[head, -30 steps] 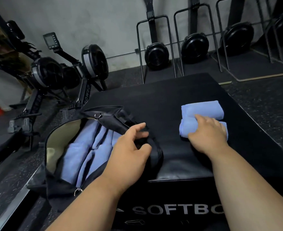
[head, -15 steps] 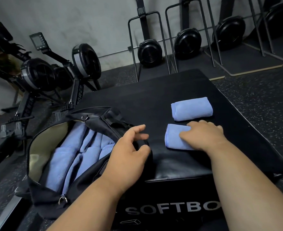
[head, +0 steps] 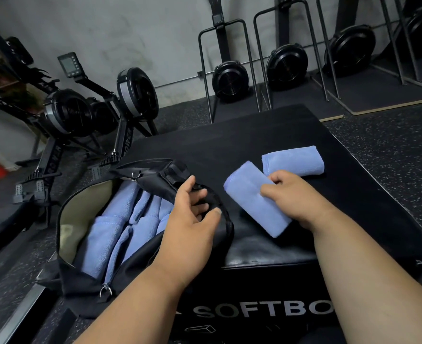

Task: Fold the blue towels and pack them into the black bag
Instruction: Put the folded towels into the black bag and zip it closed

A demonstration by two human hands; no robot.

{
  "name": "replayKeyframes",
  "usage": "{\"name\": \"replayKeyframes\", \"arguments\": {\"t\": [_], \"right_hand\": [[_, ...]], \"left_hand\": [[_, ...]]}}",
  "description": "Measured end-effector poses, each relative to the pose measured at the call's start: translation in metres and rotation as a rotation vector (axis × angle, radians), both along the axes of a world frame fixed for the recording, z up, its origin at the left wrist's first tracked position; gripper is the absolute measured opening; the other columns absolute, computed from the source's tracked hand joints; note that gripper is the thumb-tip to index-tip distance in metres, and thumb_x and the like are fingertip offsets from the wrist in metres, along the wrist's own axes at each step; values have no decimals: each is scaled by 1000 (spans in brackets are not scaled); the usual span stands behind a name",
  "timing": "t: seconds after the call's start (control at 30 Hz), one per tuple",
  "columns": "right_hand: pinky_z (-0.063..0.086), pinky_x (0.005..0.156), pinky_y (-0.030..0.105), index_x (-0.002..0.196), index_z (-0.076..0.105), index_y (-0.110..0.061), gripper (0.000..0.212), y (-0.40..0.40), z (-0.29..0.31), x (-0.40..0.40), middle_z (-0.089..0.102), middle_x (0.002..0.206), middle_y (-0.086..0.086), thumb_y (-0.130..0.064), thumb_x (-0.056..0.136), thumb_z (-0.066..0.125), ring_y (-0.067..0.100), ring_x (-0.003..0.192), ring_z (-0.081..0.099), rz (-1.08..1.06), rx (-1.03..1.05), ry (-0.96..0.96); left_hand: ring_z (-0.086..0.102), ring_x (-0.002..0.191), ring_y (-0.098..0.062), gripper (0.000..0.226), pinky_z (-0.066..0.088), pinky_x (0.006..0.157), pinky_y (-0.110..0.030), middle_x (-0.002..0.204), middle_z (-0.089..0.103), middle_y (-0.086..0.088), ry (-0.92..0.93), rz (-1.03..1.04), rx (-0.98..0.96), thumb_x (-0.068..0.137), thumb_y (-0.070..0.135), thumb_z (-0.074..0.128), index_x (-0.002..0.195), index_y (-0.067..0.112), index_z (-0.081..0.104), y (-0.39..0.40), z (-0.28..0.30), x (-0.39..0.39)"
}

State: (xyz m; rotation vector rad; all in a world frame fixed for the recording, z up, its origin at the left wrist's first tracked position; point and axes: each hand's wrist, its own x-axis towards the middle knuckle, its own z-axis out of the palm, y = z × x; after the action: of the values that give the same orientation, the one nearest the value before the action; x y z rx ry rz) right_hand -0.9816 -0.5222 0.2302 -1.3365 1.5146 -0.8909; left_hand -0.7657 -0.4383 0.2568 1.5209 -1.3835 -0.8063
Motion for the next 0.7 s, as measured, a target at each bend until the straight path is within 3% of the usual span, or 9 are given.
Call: {"name": "replayKeyframes", "arguments": {"t": [0.17, 0.23, 0.3, 0.43, 0.53, 0.63, 0.7], "right_hand": [[52, 76, 32, 111, 67, -18, 20, 18, 27, 27, 71, 89, -2, -25, 94, 75, 12, 85, 69, 167, -129, -419], [52, 81, 37, 115, 65, -14, 31, 25, 34, 42, 72, 96, 11, -30, 91, 78, 18, 90, 69, 253, -153, -523], [51, 82, 37, 113, 64, -11, 37, 31, 38, 56, 73, 103, 21, -33, 88, 78, 20, 92, 68, 357, -150, -556], [47, 71, 25, 104, 66, -10, 29, 37, 40, 83, 70, 85, -1, -39, 100, 69, 9, 77, 61, 401, -142, -497], [51, 71, 31, 95, 68, -25, 22, 34, 36, 102, 67, 81, -4, -46, 100, 64, 8, 73, 63, 265, -203, -305], [56, 85, 36, 92, 67, -36, 8, 31, 27, 119, 60, 97, -12, -43, 95, 64, 7, 83, 61, 206, -370, -42], [51, 97, 32, 93, 70, -42, 8, 31, 24, 133, 54, 111, -21, -41, 96, 63, 4, 103, 57, 250, -442, 54]], "left_hand": [[63, 109, 15, 84, 47, 102, -26, 135, 61, 19, 167, 19, -51, 94, 31, 75, 160, 39, 24, 5, 19, -5], [69, 109, 6, 91, 50, 105, -33, 121, 73, 18, 257, 41, -69, 92, 37, 74, 162, 36, 16, 6, 27, -4], [70, 113, -1, 96, 53, 104, -36, 121, 74, 16, 299, 88, -97, 90, 37, 79, 163, 38, 16, 6, 31, 3], [61, 123, -1, 92, 47, 110, -33, 137, 61, 18, 225, 237, -117, 85, 37, 75, 161, 41, 23, 11, 39, 30], [58, 117, -7, 89, 47, 107, -37, 129, 56, 17, 162, 344, -47, 86, 34, 71, 161, 39, 21, 14, 43, 64], [59, 104, -12, 73, 50, 85, -36, 119, 58, 8, 32, 395, 47, 88, 29, 71, 146, 35, 28, 18, 45, 100], [56, 94, -7, 56, 43, 71, -29, 116, 57, 4, -55, 410, 79, 95, 18, 69, 133, 32, 30, 21, 43, 118]]}}
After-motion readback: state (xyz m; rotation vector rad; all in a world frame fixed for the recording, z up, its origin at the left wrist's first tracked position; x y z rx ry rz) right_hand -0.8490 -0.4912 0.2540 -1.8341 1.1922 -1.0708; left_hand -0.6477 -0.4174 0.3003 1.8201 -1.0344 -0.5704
